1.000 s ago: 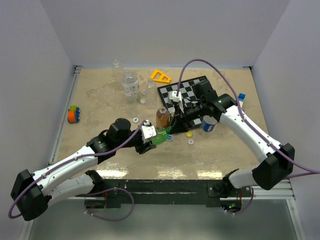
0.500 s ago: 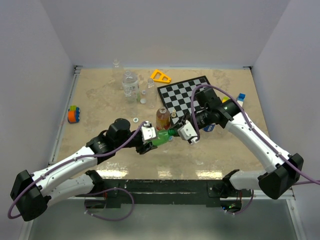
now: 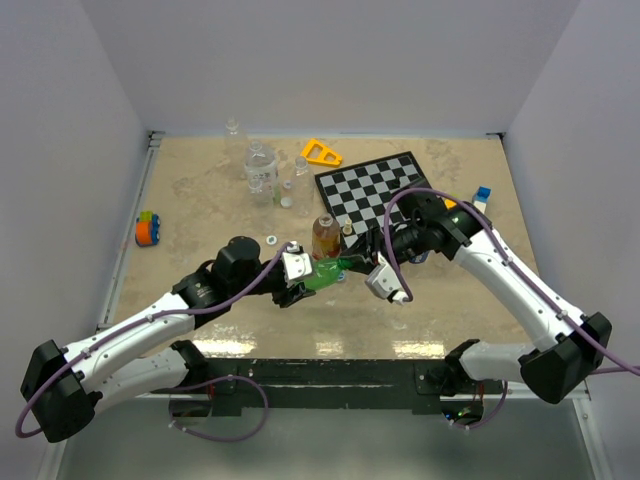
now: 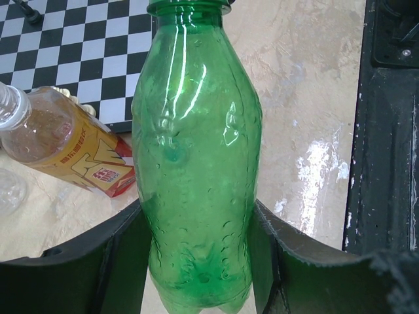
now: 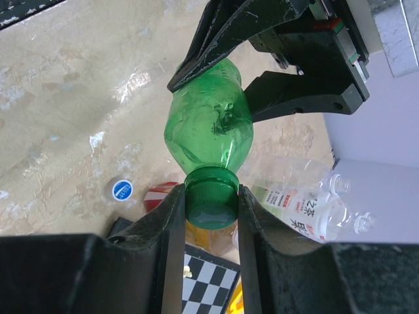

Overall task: Unscrew the bottle caps
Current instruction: Unscrew the bottle cap from the plastic bottle.

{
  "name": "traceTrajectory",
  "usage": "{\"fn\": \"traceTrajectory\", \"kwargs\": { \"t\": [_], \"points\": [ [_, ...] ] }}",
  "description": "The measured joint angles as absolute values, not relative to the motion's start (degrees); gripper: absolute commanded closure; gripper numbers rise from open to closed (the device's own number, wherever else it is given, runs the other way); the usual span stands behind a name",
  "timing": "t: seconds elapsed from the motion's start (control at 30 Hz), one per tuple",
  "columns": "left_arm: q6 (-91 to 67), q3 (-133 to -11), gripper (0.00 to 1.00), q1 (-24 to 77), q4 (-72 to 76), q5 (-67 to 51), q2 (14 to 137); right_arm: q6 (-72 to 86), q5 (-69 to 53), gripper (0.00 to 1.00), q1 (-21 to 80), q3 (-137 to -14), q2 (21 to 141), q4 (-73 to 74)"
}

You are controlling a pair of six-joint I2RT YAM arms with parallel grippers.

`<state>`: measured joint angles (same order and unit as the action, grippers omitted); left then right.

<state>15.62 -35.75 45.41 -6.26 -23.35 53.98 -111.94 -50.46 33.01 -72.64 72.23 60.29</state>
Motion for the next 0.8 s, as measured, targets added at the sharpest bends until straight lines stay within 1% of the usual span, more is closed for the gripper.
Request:
{"fn": "traceTrajectory", "kwargs": {
  "t": [0.07,0.17,0.33,0.37,0.5,0.57,0.67,0.8],
  "points": [
    [15.6,-35.7,1.00,45.4,-6.1,-23.4,54.0,-112.0,-50.3,0.85,33.0,-72.6,72.1,60.3],
    [15.6,-35.7,1.00,45.4,-5.8,-23.5,54.0,-111.8,-50.3,0.71,33.0,-72.6,71.9,60.3],
    [15.6,-35.7,1.00,45.4,-5.3,-24.0,54.0,-109.8,-50.5,0.55,33.0,-72.4,70.9,60.2],
    [15.6,-35.7,1.00,45.4,-5.2,-24.1,54.0,-109.1,-50.5,0.50,33.0,-72.3,70.5,60.1],
    [15.4,-35.7,1.00,45.1,-6.5,-23.6,54.0,-106.3,-50.0,0.45,31.3,-71.2,66.7,60.4],
    [15.3,-35.7,1.00,45.0,-6.8,-23.5,54.0,-105.2,-49.9,0.41,30.2,-69.9,64.3,60.6],
    [15.1,-35.7,1.00,45.0,-7.0,-23.4,54.0,-103.5,-50.1,0.40,28.4,-68.0,61.0,60.9],
    [14.6,-35.7,1.00,45.0,-7.0,-23.4,54.0,-97.5,-50.8,0.29,25.4,-66.7,57.1,61.1]
  ]
}}
